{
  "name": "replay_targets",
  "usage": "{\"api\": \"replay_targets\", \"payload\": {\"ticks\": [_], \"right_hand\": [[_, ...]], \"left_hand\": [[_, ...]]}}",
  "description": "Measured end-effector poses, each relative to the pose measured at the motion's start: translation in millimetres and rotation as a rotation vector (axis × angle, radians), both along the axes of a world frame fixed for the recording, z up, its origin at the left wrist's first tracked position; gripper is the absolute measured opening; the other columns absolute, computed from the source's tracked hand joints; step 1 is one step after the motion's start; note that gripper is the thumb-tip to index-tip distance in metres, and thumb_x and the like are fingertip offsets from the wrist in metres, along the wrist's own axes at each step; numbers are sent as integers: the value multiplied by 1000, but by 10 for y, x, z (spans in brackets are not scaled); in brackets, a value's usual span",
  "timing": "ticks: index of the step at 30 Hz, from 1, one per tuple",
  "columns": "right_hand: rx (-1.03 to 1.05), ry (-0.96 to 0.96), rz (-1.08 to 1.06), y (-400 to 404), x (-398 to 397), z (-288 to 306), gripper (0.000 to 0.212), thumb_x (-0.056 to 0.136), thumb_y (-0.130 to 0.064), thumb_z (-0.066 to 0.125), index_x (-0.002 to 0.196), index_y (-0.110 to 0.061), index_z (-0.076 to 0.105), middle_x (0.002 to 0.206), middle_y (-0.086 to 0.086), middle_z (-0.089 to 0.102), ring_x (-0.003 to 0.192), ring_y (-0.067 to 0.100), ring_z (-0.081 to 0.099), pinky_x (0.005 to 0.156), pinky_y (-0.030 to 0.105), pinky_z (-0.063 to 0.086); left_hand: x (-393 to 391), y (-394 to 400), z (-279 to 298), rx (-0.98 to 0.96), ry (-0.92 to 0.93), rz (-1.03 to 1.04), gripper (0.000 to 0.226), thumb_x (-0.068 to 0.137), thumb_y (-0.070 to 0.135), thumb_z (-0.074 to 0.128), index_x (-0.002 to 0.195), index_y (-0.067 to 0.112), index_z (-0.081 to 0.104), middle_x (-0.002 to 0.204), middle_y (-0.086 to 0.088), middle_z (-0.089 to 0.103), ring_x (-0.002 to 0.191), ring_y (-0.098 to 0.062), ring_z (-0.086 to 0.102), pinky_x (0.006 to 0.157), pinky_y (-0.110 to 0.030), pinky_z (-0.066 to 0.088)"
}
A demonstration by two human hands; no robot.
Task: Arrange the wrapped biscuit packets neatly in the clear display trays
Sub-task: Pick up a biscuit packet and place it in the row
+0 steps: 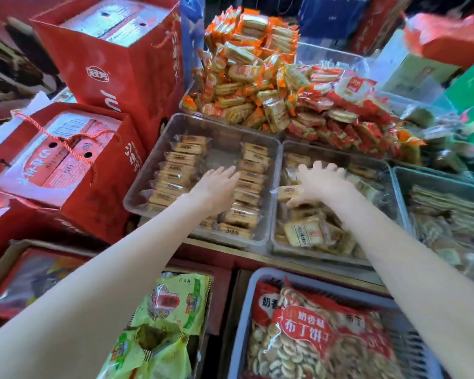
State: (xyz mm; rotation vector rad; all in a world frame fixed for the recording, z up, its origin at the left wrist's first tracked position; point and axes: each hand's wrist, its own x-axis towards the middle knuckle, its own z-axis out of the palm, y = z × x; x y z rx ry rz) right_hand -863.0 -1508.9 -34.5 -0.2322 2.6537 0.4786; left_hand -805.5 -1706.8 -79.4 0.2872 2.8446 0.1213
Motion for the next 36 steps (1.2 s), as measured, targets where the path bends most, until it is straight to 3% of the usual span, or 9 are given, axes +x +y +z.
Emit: {"api": "replay_targets", "payload": {"ticks": [3,8,14,17,21,26,30,33,36], "right_hand": [[-3,57,-58,68,89,-165,100,75,-64,65,146,-9,21,144,19,33,130,41,33,104,51,30],[-92,102,-74,84,45,-84,70,86,-48,61,137,-7,38,138,15,38,127,38,34,97,44,38],[-381,398,193,-371,52,260,65,88,-47,59,131,-4,38,130,18,42,118,38,39,95,43,38],[-700,211,267,-893,154,41,62,89,-47,57,132,-6,38,126,16,42,115,33,41,96,40,36],[-976,-158,90,-1329,392,-567,65,91,-43,56,137,-4,32,131,16,40,122,33,40,104,43,36],[-622,-212,341,-1174,429,-950,74,96,-39,49,148,-5,11,143,20,26,130,39,28,108,43,26],[-428,-198,505,-1128,425,-1000,71,97,-44,43,150,-10,9,144,22,26,130,39,25,109,43,23],[-373,-251,460,-1316,489,-972,72,97,-54,30,152,-19,-1,153,19,15,141,36,10,113,50,13],[-491,-447,241,-1413,470,-925,59,98,-57,14,151,-35,-1,159,14,-1,145,35,-10,114,54,-2]], "left_hand": [[88,96,-10,-23,6,-20,60,98,18,40,150,10,11,158,-9,10,144,-26,14,117,-38,14],[275,-136,-17,-34,-12,55,60,98,24,42,150,13,14,158,-7,12,144,-24,15,117,-38,12],[446,-644,-262,-43,-98,215,55,97,15,38,148,7,19,157,-9,15,145,-24,14,116,-35,16],[489,-758,-337,-83,-190,202,48,100,15,33,146,4,25,155,-15,21,143,-29,19,114,-34,18],[511,-890,-403,-24,-260,237,43,103,16,27,143,4,33,151,-21,26,140,-34,23,114,-39,20],[433,-947,-435,-7,-362,249,48,103,22,20,149,6,18,157,-20,3,145,-32,8,118,-41,12],[394,-962,-463,-2,-355,249,48,103,23,23,147,6,24,156,-21,9,144,-34,12,116,-41,15],[415,-961,-453,10,-391,256,47,104,20,20,147,3,22,155,-25,3,144,-36,7,117,-42,11],[418,-956,-419,14,-382,247,48,104,23,20,148,5,19,156,-21,3,145,-32,6,118,-40,9]]}}
